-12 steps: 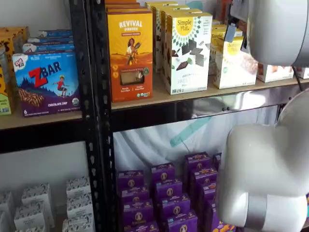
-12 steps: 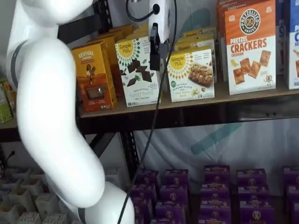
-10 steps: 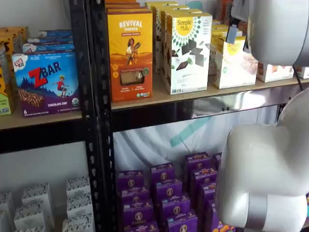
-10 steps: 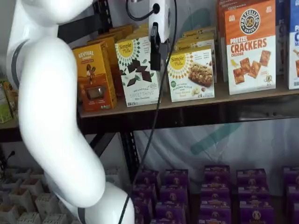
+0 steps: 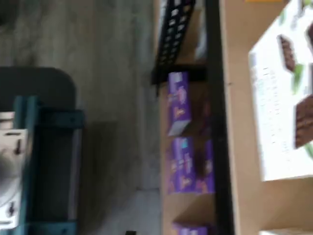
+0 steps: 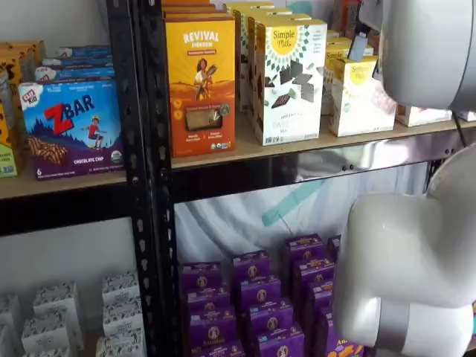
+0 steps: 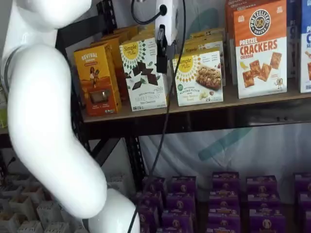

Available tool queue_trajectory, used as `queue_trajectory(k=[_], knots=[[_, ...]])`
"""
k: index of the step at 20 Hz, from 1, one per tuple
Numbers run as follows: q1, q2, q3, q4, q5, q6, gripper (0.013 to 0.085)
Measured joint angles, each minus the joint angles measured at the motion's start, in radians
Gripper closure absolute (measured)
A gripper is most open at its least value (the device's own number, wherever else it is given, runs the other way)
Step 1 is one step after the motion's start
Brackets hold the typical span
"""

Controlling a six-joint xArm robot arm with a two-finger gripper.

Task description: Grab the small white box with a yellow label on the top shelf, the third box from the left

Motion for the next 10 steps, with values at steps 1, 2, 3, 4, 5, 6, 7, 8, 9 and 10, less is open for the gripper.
queue_trajectory(k=[1, 2, 3, 4, 5, 6, 7, 8, 9, 10], knots=[[-0.010, -0.006, 0.011, 0.022, -0.026, -0.004, 0.0130], [-0.017, -0.008, 0.020, 0.042, -0.052, -0.008, 0.0130], [-0.021, -0.006, 0.024, 0.055, -0.077, -0.012, 0.0130], [-0.022, -0.003, 0.025, 0.059, -0.090, -0.013, 0.0130], [-0.022, 0.002, 0.026, 0.064, -0.108, -0.015, 0.0130], [-0.022, 0.010, 0.024, 0.069, -0.124, -0.016, 0.0130], [-0.020, 0.022, 0.019, 0.072, -0.142, -0.018, 0.0130], [-0.019, 0.030, 0.017, 0.075, -0.155, -0.019, 0.0130], [-0.018, 0.038, 0.015, 0.076, -0.168, -0.020, 0.0130], [-0.012, 0.054, 0.007, 0.071, -0.185, -0.021, 0.0130]])
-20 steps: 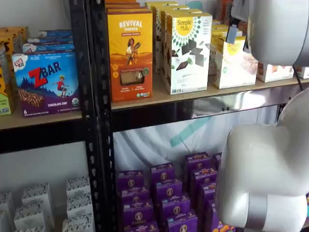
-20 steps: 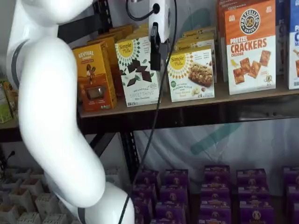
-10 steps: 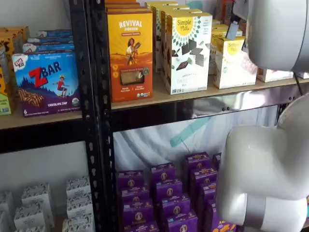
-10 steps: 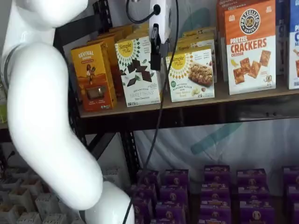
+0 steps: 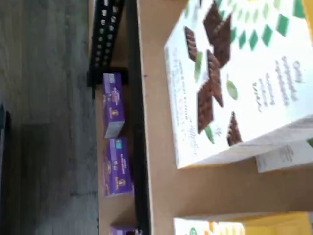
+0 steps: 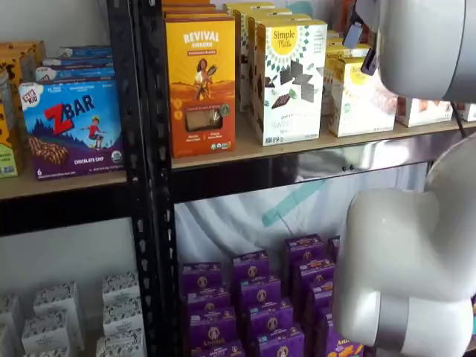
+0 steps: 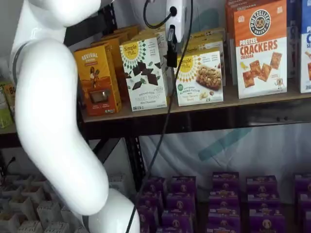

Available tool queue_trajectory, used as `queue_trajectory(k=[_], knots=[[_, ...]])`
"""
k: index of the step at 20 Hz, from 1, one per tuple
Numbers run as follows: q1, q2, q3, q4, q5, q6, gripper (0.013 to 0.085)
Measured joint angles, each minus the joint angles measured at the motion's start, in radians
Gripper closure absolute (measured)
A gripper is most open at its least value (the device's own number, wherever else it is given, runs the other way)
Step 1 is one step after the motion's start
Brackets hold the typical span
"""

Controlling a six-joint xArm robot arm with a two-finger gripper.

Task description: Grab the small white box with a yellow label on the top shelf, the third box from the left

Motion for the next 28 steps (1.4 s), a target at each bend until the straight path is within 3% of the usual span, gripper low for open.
queue_trajectory(k=[9, 21, 28], knots=[[0.035, 0.068, -0.014, -0.057, -0.080, -0.003, 0.0130], [0.092, 0.140, -0.062, -0.203, -0.034, 0.024, 0.0130], [0.106, 0.155, -0.063, -0.222, -0.029, 0.034, 0.0130]])
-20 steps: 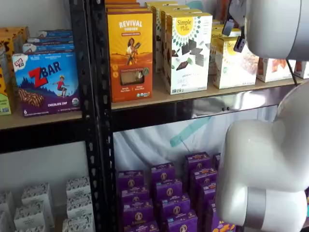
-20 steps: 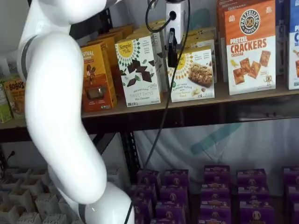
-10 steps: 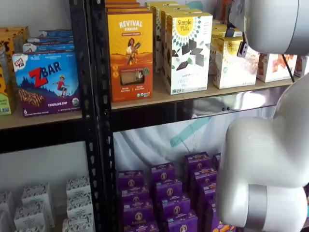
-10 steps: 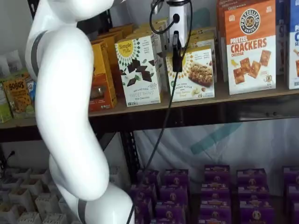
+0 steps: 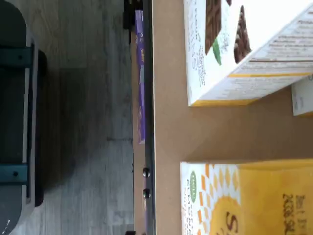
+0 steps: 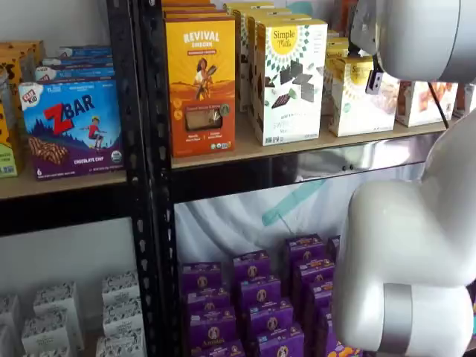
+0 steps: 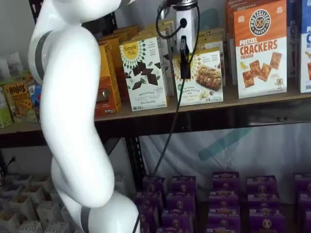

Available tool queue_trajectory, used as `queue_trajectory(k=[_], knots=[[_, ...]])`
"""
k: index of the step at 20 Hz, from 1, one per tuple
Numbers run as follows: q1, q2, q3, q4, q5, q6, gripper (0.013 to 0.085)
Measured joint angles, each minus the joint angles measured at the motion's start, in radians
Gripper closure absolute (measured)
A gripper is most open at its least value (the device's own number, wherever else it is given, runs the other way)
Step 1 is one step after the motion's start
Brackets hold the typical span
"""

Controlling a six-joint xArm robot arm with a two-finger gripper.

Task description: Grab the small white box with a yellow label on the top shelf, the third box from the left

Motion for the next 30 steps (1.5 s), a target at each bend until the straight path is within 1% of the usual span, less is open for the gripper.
queue_trajectory(k=[1, 4, 5, 7, 8, 9, 15, 17, 18, 19, 20, 21, 26, 27, 28, 29, 30], knots=[[0.001, 0.001, 0.001, 0.000, -0.003, 0.001, 0.0130], [0.003, 0.005, 0.002, 0.004, -0.007, 0.003, 0.0250], [0.003, 0.006, 0.002, 0.007, -0.008, 0.003, 0.0250], [0.002, 0.007, 0.002, 0.008, -0.010, 0.002, 0.0330], [0.002, 0.007, 0.002, 0.009, -0.011, 0.002, 0.0330], [0.002, 0.007, 0.003, 0.010, -0.012, 0.002, 0.0370], [0.001, 0.009, 0.002, 0.013, -0.016, 0.001, 0.0370], [-0.001, 0.009, 0.002, 0.018, -0.017, 0.000, 0.0450], [-0.002, 0.009, 0.002, 0.019, -0.016, -0.001, 0.0450], [-0.003, 0.010, 0.001, 0.021, -0.015, -0.002, 0.0490], [-0.004, 0.010, 0.000, 0.022, -0.014, -0.002, 0.0490], [-0.005, 0.011, -0.002, 0.022, -0.012, -0.003, 0.0530], [-0.008, 0.012, -0.006, 0.022, -0.005, -0.006, 0.0530], [-0.009, 0.012, -0.006, 0.023, -0.003, -0.006, 0.0570], [-0.009, 0.012, -0.006, 0.023, -0.003, -0.006, 0.0570], [-0.010, 0.011, -0.007, 0.024, -0.002, -0.007, 0.0610], [-0.010, 0.011, -0.007, 0.024, -0.001, -0.007, 0.0610]])
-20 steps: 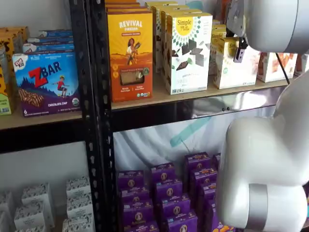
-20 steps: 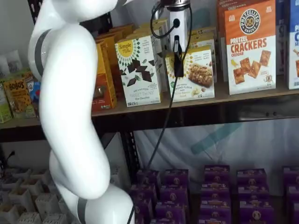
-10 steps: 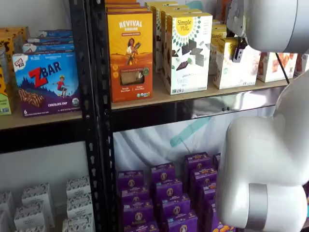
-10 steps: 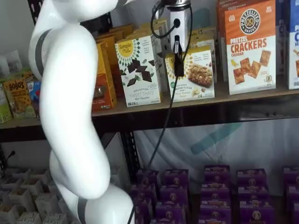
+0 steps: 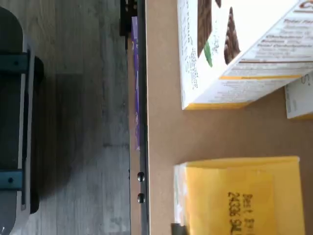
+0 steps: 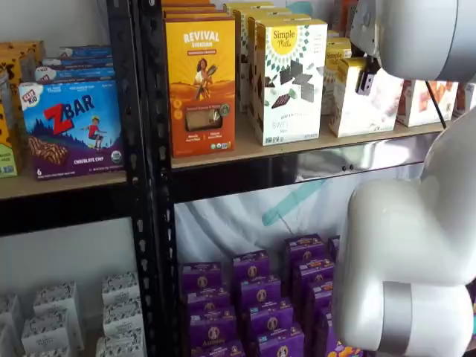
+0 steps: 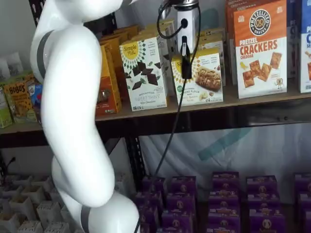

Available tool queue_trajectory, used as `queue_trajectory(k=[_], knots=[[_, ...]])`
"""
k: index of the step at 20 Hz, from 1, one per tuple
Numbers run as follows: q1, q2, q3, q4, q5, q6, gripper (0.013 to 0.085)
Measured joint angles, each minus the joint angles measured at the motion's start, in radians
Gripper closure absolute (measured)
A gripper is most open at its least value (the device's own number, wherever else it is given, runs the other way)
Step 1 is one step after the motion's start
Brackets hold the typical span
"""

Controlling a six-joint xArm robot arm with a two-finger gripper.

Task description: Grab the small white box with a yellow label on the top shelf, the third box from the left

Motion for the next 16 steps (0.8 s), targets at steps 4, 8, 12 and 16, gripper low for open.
queue_trajectory(k=[4, 8, 12, 16], knots=[[0.001, 0.003, -0.010, -0.005, 0.017, 0.001, 0.0610], [-0.006, 0.003, -0.024, 0.002, 0.054, 0.001, 0.0610], [-0.013, -0.019, -0.017, 0.004, 0.081, -0.003, 0.0610], [-0.019, -0.041, -0.010, -0.001, 0.122, -0.006, 0.0610]])
